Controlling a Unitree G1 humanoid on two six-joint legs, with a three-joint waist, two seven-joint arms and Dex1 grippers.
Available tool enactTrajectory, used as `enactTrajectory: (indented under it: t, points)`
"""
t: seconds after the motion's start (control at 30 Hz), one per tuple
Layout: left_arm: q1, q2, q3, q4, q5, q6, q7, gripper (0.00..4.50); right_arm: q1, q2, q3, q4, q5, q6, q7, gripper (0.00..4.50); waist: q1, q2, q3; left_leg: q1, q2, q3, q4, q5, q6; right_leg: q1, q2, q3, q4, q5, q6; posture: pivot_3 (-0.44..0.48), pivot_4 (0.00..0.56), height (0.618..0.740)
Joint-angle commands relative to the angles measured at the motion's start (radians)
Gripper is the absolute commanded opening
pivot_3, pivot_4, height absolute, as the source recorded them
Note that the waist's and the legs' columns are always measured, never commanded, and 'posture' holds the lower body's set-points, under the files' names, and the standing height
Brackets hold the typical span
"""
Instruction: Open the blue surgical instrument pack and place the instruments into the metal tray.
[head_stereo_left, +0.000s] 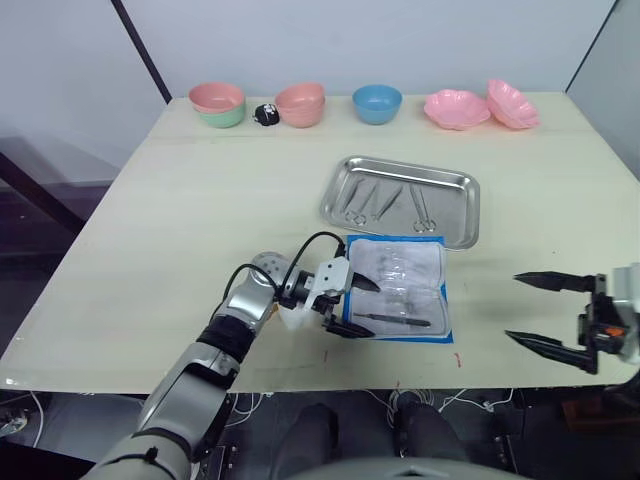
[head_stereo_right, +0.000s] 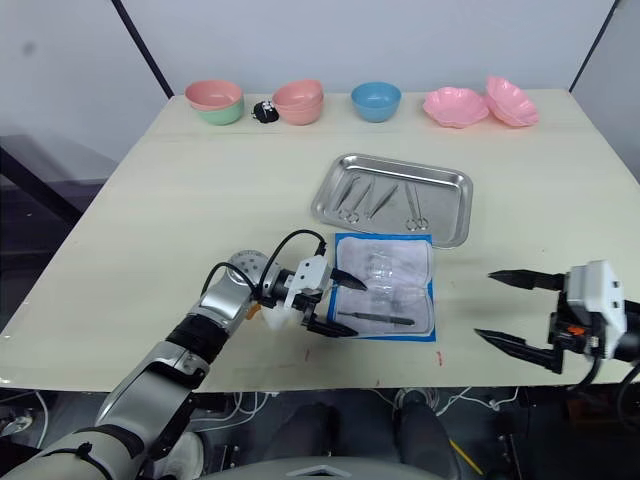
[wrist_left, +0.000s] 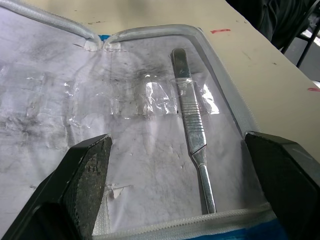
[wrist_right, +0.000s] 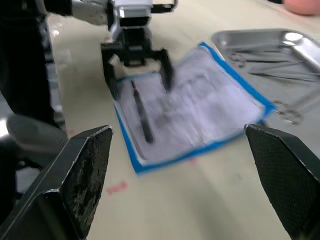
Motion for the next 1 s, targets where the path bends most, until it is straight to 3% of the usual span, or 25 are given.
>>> enactTrajectory:
  t: [0.03, 0.2, 0.37, 0.73, 1.0]
  points:
    - [0.056, 0.038, -0.044, 0.145, 0.102, 0.042, 0.019, 4.5, -0.008, -0.027, -0.06, 0.016, 0.034, -0.02, 0.047, 4.41, 0.001, 0.0, 0.0, 0.0, 0.0, 0.0, 0.0, 0.0, 0.0, 0.0, 0.0, 0.0, 0.0, 0.0, 0.0, 0.0, 0.15, 0.74]
    - [0.052, 0.034, -0.044, 0.151, 0.103, 0.04, 0.02, 4.5, -0.044, -0.043, -0.047, 0.029, 0.034, -0.021, 0.056, 4.41, 0.001, 0.0, 0.0, 0.0, 0.0, 0.0, -0.001, 0.0, 0.0, 0.0, 0.0, 0.0, 0.0, 0.0, 0.0, 0.0, 0.15, 0.74]
    - [0.047, 0.034, -0.044, 0.156, 0.104, 0.039, 0.02, 4.5, -0.085, -0.015, 0.064, -0.02, -0.015, -0.017, -0.014, 4.41, 0.002, -0.001, 0.0, 0.0, 0.0, -0.001, -0.001, 0.0, 0.0, 0.0, 0.0, 0.0, 0.0, 0.0, 0.0, 0.0, 0.15, 0.74]
    - [0.043, 0.04, -0.044, 0.149, 0.105, 0.044, 0.016, 4.5, -0.283, 0.124, 0.479, 0.003, -0.331, -0.06, -0.25, 4.41, 0.004, -0.001, 0.001, 0.001, 0.0, -0.002, -0.002, 0.0, 0.0, -0.001, 0.0, -0.001, 0.0, 0.0, 0.0, 0.0, 0.15, 0.74]
    - [0.046, 0.044, -0.046, 0.139, 0.102, 0.05, 0.014, 4.5, -0.37, 0.183, 0.626, 0.103, -0.446, -0.118, -0.283, 4.41, 0.007, -0.002, 0.002, 0.001, 0.0, -0.001, -0.002, 0.0, 0.0, -0.001, 0.003, -0.001, 0.0, 0.0, 0.0, 0.0, 0.15, 0.74]
